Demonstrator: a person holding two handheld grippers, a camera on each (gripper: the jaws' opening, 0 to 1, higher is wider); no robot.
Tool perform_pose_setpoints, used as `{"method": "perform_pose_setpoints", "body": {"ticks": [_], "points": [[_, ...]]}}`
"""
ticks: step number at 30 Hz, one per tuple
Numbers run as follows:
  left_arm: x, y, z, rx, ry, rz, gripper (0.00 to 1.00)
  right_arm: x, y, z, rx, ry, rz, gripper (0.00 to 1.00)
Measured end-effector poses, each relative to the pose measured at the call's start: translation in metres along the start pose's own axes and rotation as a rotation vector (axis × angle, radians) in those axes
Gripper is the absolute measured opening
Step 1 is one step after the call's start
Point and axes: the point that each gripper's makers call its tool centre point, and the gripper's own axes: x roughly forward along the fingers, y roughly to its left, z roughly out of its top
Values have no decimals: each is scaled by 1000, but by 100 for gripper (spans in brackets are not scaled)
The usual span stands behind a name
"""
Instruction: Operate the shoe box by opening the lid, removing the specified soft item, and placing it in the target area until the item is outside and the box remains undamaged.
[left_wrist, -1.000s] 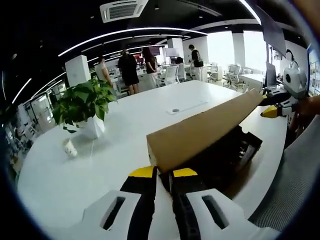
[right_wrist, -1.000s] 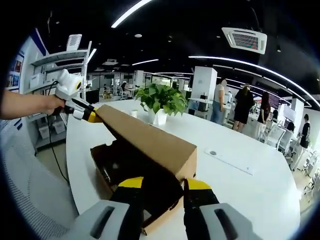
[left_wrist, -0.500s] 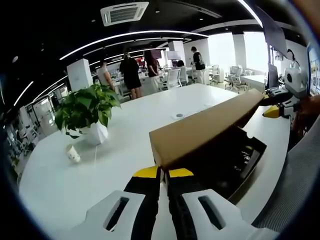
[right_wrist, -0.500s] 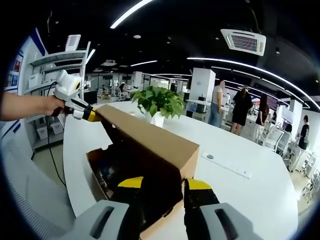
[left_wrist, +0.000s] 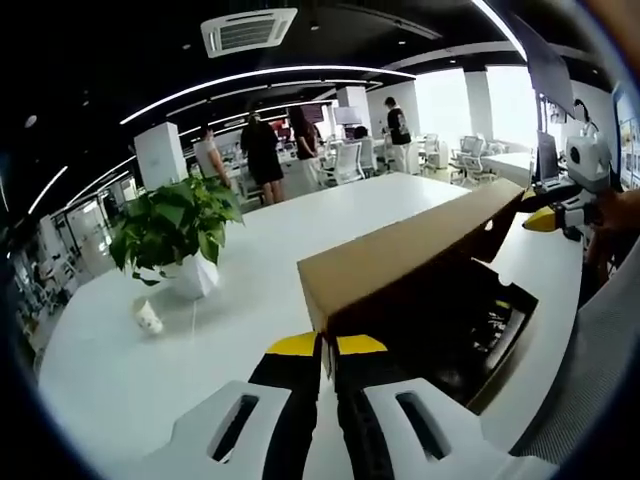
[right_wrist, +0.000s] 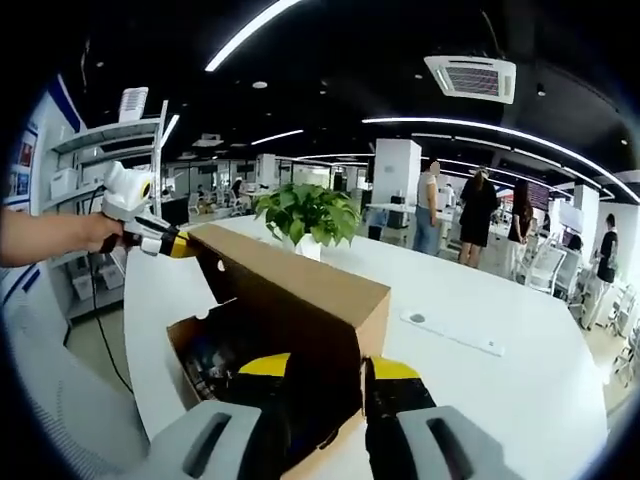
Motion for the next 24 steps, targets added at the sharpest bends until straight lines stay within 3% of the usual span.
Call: {"method": "perform_pose_setpoints", "body": {"ticks": [24], "points": [[8, 6, 13, -8, -23, -8, 1, 7, -14, -26, -29, 73, -20, 22]]}}
